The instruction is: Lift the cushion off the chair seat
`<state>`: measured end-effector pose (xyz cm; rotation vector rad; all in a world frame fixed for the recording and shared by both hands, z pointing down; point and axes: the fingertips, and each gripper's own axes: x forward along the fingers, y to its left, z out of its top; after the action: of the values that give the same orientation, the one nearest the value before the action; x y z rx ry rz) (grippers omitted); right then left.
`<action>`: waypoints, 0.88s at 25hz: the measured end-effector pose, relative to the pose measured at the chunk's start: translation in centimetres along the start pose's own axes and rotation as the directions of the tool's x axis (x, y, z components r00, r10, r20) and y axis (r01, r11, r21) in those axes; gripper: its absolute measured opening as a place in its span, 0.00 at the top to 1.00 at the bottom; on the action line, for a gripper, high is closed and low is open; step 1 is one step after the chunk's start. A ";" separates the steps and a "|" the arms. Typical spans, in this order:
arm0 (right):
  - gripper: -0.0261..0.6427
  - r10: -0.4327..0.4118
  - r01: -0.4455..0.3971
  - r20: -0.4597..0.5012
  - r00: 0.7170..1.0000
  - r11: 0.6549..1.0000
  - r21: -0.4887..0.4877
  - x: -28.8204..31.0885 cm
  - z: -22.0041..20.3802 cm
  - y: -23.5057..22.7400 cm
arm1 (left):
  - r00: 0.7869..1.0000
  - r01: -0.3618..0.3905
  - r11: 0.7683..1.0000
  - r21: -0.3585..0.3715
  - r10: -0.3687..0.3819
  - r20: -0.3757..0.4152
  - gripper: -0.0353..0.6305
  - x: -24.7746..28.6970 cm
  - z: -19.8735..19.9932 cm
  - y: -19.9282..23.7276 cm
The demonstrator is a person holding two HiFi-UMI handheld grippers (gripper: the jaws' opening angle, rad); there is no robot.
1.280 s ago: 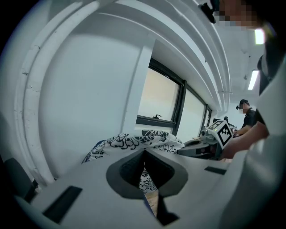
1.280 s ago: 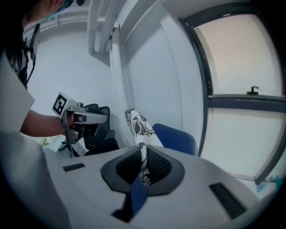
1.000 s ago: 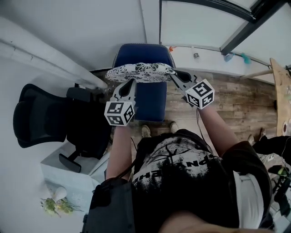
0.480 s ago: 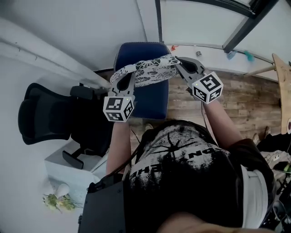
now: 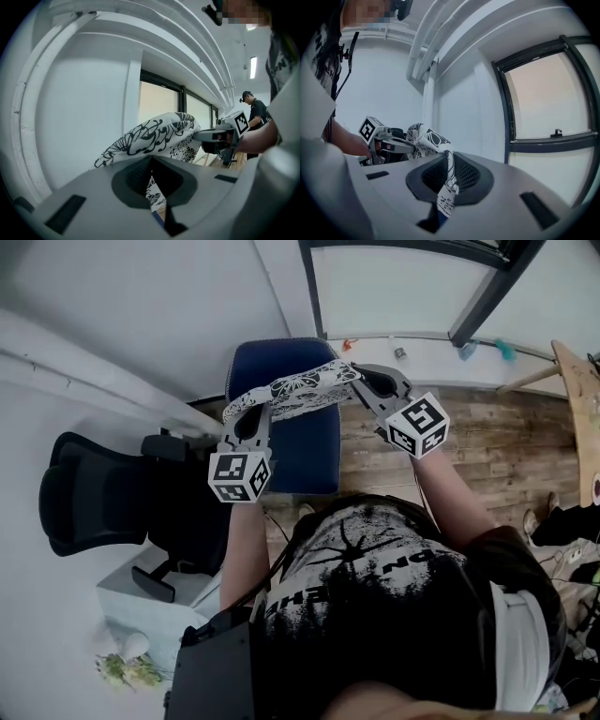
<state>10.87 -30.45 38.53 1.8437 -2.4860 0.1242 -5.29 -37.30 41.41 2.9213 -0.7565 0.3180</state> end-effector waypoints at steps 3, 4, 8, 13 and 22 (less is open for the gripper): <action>0.92 -0.003 0.003 -0.009 1.000 1.000 -0.001 -0.3 -0.2 0.0 | 1.000 0.003 1.000 0.002 -0.003 0.002 0.93 0.1 0.1 -0.3; 0.92 -0.002 0.002 -0.018 1.000 1.000 -0.002 -0.4 -0.4 0.1 | 1.000 0.004 1.000 0.001 -0.004 0.002 0.93 0.1 0.1 -0.4; 0.92 -0.005 0.004 -0.035 0.999 1.000 -0.004 -0.7 -0.9 0.2 | 1.000 0.012 1.000 0.003 -0.012 -0.002 0.93 0.1 -0.1 -1.0; 0.92 -0.007 0.007 -0.038 0.999 1.000 -0.008 -0.9 -1.0 0.2 | 1.000 0.016 1.000 0.002 -0.016 -0.002 0.93 0.1 -0.1 -1.2; 0.92 -0.014 0.014 -0.032 0.999 1.000 0.006 -1.3 -1.2 0.3 | 1.000 0.018 1.000 -0.005 -0.018 0.001 0.93 0.3 0.1 -1.4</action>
<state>10.93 -29.00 39.60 1.8454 -2.4540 0.1600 -4.39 -36.23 41.33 2.9225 -0.7291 0.3127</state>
